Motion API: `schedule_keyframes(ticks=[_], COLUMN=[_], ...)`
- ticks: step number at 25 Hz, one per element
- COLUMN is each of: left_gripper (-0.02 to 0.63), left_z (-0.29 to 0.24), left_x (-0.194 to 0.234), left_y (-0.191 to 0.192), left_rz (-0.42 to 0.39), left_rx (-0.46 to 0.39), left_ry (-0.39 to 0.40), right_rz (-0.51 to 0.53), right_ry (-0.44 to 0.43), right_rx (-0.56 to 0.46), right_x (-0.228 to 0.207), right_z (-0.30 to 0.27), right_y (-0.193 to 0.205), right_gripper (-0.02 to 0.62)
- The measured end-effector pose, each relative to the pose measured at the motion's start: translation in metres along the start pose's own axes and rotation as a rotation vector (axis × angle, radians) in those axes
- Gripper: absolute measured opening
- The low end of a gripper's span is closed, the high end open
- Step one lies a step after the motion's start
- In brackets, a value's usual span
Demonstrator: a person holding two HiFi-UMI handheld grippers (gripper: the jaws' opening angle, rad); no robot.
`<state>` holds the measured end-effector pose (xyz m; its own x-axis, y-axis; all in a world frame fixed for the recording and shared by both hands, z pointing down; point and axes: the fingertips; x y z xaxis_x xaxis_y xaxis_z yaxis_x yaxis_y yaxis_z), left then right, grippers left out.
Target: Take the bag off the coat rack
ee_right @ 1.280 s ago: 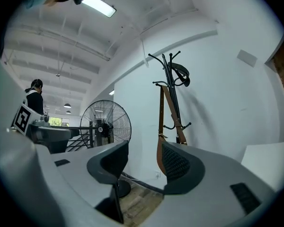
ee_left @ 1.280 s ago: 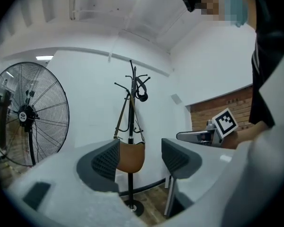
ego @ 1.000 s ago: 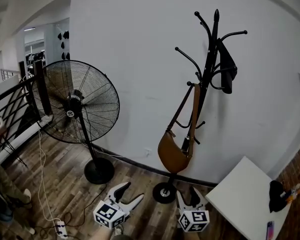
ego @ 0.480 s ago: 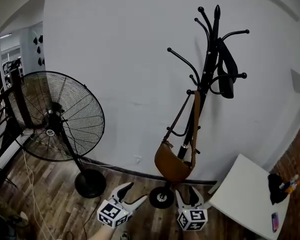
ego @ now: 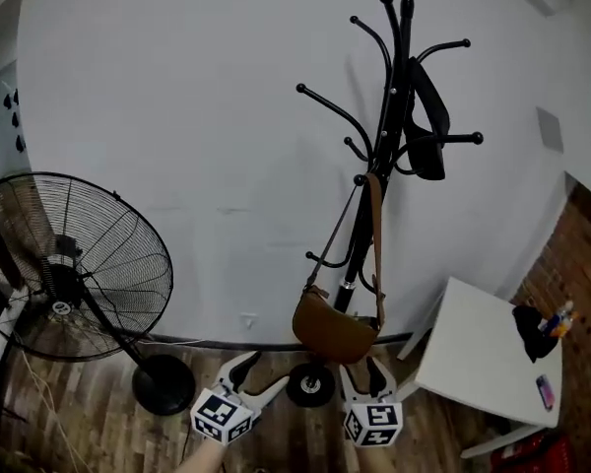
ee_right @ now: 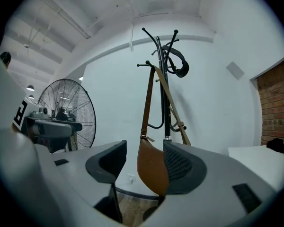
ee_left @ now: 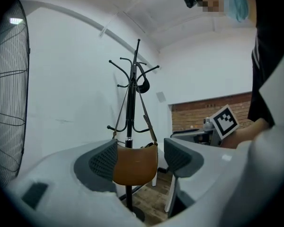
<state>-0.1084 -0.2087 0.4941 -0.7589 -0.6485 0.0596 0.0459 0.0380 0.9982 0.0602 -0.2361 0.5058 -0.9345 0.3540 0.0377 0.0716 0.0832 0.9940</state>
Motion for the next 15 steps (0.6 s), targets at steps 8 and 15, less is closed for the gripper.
schedule_keyframes(ticks=[8,15], left_gripper=[0.301,0.296], left_z=[-0.018,-0.048], left_x=[0.035,0.053], left_y=[0.0,-0.001], left_rz=[0.002,-0.024], left_rx=[0.002,-0.004], left_ry=[0.068,0.072], right_rz=[0.021,0.031], right_ry=[0.139,0.169], right_rx=[0.006,-0.011], right_x=[-0.013,-0.032], right_z=[-0.01,-0.031], right_y=[-0.004,-0.01], right_gripper=[0.216,0.215])
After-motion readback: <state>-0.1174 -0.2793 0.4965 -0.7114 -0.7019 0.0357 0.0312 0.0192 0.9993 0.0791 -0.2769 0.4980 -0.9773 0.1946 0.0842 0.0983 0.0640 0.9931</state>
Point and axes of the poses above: the fingertips, and each gripper's own axes: z backward along the fingers, x to its left, y out of its underside, and after that the axes turned 2 degrees about z, right-handed
